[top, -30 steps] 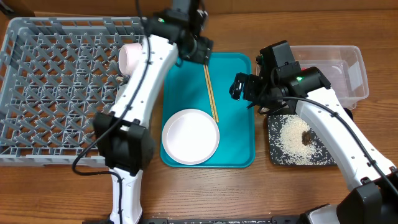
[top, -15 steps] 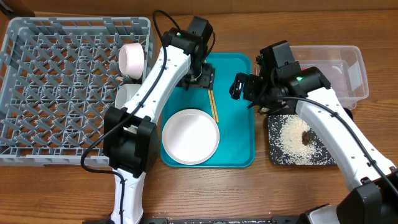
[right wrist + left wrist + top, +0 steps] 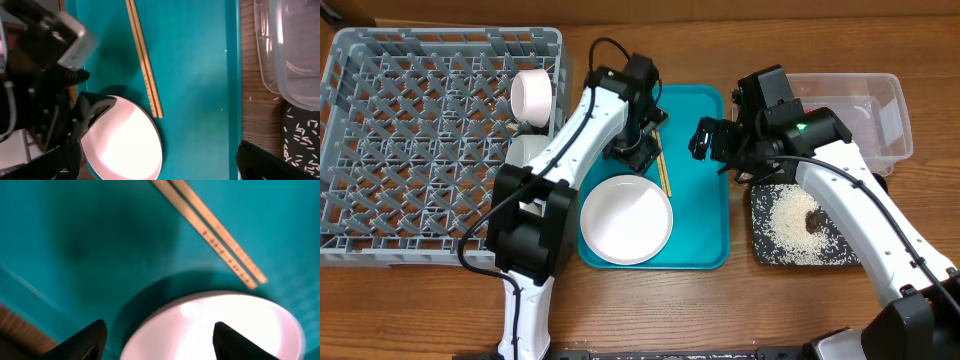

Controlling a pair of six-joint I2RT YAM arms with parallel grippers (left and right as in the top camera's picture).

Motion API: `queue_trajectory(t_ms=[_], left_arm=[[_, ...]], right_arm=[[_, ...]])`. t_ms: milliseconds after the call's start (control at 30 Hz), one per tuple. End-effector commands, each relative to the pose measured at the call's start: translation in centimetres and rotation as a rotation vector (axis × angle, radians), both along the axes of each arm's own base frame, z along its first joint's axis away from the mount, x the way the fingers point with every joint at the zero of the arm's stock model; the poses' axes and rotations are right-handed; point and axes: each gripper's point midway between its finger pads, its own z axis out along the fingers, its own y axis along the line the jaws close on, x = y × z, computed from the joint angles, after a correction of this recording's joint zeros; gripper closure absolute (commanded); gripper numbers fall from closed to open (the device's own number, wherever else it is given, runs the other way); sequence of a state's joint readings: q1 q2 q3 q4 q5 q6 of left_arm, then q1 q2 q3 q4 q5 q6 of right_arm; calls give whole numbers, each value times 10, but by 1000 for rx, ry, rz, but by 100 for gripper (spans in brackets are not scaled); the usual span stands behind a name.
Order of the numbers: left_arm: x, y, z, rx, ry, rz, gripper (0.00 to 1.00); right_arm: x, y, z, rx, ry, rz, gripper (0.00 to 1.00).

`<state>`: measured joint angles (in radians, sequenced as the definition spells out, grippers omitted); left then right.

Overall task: Sort waste into correct bins and load items into the dishwasher
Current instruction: 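Lower the left gripper onto the white plate's rim and grip it, then lift the white plate and carry it left over the rack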

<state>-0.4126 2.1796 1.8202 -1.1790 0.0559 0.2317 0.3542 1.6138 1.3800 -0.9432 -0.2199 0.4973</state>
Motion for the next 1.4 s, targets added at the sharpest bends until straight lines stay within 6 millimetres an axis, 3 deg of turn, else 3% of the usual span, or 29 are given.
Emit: queue_trajectory(t_ms=[0, 167, 367, 567, 667, 767, 1067, 1200, 1367], left_arm=[[0, 10, -22, 8, 0, -122, 31], [2, 10, -33, 3, -17, -140, 38], [-16, 17, -49, 20, 39, -171, 45], [-20, 19, -52, 25, 49, -211, 46], [-21, 19, -52, 26, 53, -211, 65], [-22, 20, -52, 28, 59, -211, 96], [-29, 27, -50, 59, 91, -211, 96], [-31, 27, -35, 67, 117, -200, 96], [-8, 23, 24, 38, 45, -108, 96]], right_arm=[[5, 2, 16, 7, -46, 0, 0], [5, 2, 16, 7, -46, 0, 0], [5, 2, 16, 7, -46, 0, 0], [5, 2, 16, 7, -46, 0, 0], [5, 2, 16, 7, -46, 0, 0], [5, 2, 16, 7, -46, 0, 0], [5, 2, 16, 7, -46, 0, 0], [5, 2, 16, 7, -46, 0, 0], [5, 2, 16, 7, -46, 0, 0]])
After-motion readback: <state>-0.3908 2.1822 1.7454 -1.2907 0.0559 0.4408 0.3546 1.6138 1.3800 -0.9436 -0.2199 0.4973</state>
